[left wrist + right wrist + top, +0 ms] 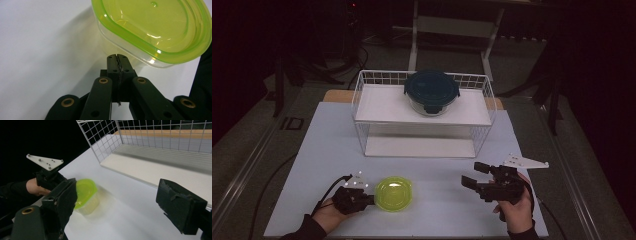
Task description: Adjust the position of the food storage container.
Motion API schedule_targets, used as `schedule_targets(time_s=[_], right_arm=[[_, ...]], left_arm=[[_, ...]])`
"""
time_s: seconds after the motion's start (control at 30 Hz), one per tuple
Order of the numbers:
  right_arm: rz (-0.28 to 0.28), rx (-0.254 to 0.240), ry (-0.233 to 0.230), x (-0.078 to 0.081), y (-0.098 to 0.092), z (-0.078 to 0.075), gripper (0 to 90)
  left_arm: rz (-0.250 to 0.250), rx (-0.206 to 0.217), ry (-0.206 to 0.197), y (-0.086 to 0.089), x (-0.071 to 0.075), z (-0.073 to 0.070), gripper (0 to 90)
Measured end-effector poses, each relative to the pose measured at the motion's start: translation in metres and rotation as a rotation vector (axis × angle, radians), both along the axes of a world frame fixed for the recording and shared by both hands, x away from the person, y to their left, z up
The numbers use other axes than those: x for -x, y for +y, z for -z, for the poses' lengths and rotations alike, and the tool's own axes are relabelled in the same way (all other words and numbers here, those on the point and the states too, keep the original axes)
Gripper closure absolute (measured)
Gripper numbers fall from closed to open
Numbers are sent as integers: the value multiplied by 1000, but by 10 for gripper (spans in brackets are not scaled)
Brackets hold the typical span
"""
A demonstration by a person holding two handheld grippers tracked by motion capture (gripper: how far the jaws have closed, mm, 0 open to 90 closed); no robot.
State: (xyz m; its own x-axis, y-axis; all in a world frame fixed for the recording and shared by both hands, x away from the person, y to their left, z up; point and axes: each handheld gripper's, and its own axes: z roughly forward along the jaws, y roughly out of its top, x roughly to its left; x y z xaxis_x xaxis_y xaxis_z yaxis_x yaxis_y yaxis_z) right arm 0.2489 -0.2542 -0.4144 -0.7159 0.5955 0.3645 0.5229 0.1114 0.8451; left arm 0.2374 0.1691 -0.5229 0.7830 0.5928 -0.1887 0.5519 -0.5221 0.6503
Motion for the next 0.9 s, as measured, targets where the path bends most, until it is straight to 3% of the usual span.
schedule_targets(time_s=[0.9], right_arm=[[0,-1,10,-1,-2,3,166]], left_arm=[[105,23,16,-69,-14,2,889]])
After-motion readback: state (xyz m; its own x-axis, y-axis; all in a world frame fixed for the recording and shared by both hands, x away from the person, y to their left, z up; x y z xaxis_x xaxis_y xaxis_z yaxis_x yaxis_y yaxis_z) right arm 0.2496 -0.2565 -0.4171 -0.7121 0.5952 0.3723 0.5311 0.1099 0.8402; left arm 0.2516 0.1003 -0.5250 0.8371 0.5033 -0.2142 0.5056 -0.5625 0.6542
